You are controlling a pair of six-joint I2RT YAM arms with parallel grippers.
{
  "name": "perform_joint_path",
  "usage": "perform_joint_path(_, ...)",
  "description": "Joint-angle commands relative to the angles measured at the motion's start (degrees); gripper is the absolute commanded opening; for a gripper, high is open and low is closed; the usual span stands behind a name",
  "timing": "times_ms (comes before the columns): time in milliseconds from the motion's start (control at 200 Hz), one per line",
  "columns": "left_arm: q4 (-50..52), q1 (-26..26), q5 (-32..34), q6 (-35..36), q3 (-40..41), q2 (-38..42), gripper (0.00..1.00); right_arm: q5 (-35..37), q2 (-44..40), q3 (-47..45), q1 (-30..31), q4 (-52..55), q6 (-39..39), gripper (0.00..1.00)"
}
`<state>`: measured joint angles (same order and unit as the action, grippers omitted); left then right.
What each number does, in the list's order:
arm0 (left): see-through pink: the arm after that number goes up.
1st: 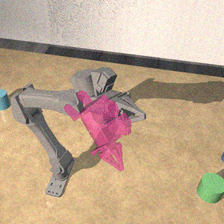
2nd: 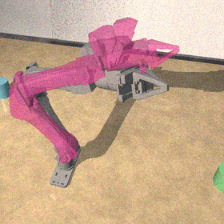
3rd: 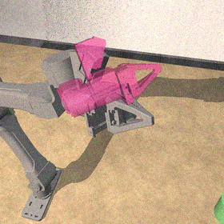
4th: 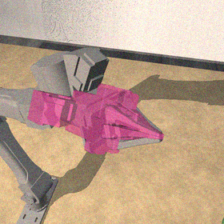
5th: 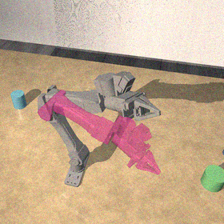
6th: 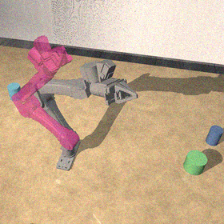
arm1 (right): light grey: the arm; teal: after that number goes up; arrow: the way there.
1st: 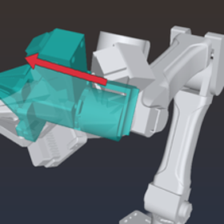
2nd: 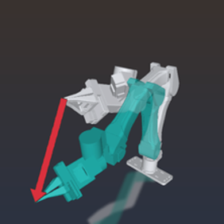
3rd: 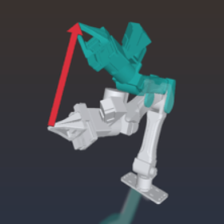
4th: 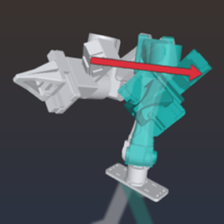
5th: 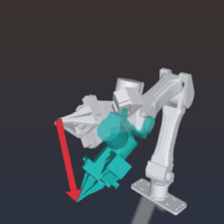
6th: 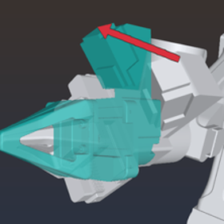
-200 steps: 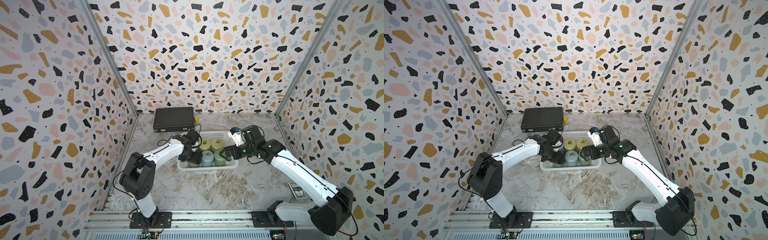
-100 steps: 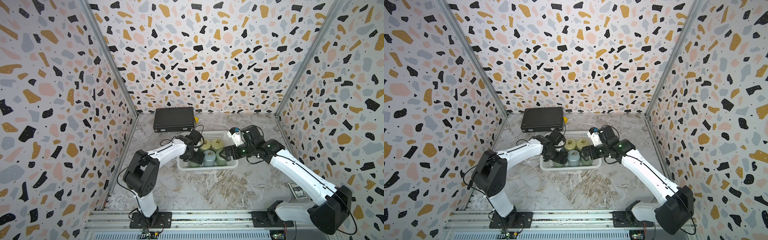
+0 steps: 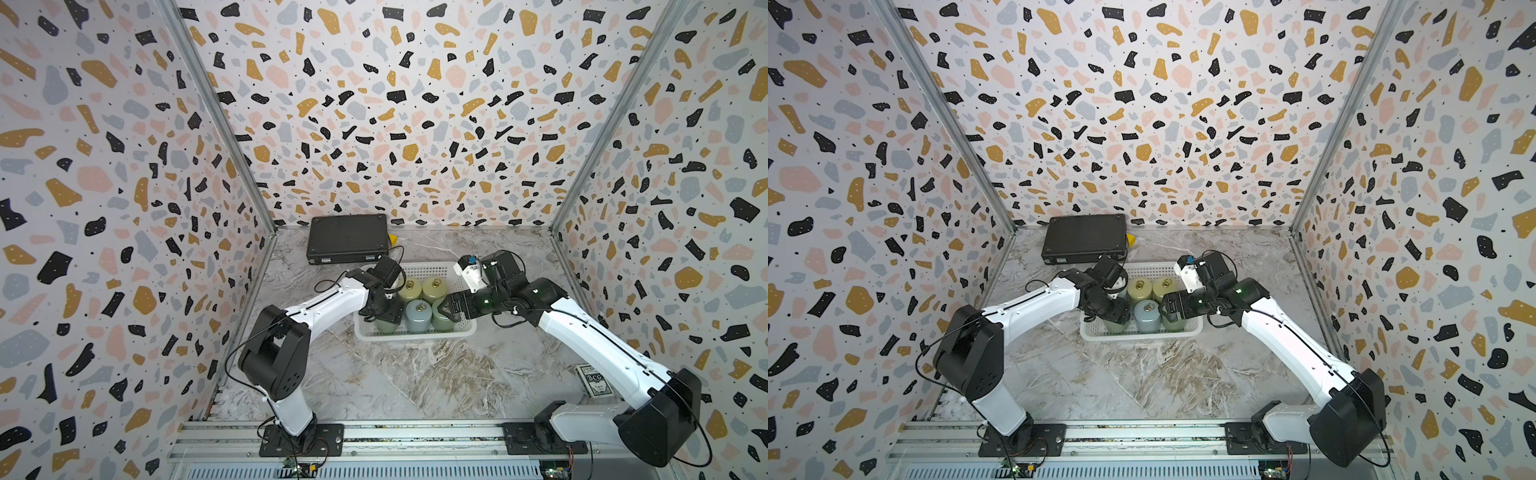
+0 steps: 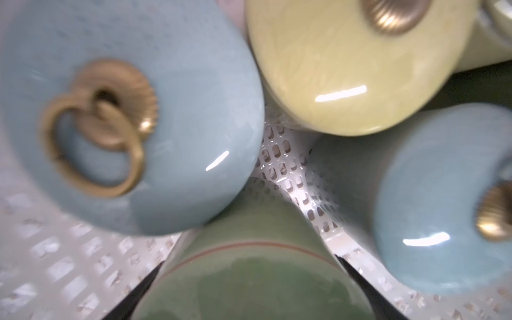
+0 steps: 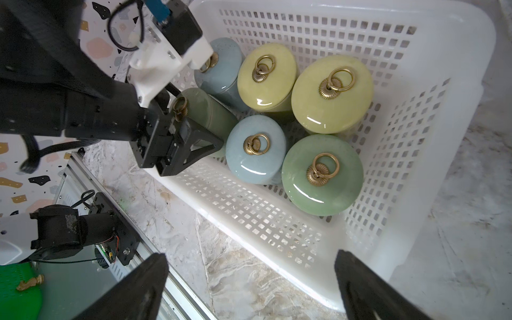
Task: Take the tea canister out of the basket
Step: Pick up the tea canister from the basket.
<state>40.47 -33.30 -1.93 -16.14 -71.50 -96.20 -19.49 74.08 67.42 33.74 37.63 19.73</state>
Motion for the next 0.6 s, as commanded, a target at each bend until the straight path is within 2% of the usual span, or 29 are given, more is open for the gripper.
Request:
perform_joint_path(0,1.34,-0.28,0.97,-1.84,-2.26,5.04,0.82,-1.17,0.01,-0.30,0.41,-0.49,0.53,0.99)
perform_joint_path(295,8.54,-1.32,3.35,-5.86,-3.65,13.42,0.81,-1.66,0.84,-0.09,1.50,-1.01,0.19,1.00)
perform_joint_path(596,13.24,-6.72,7.91,-14.00,3.35,26.32,0.80,-2.20,2.57,0.26,3.00,-2.03,0.37,0.99)
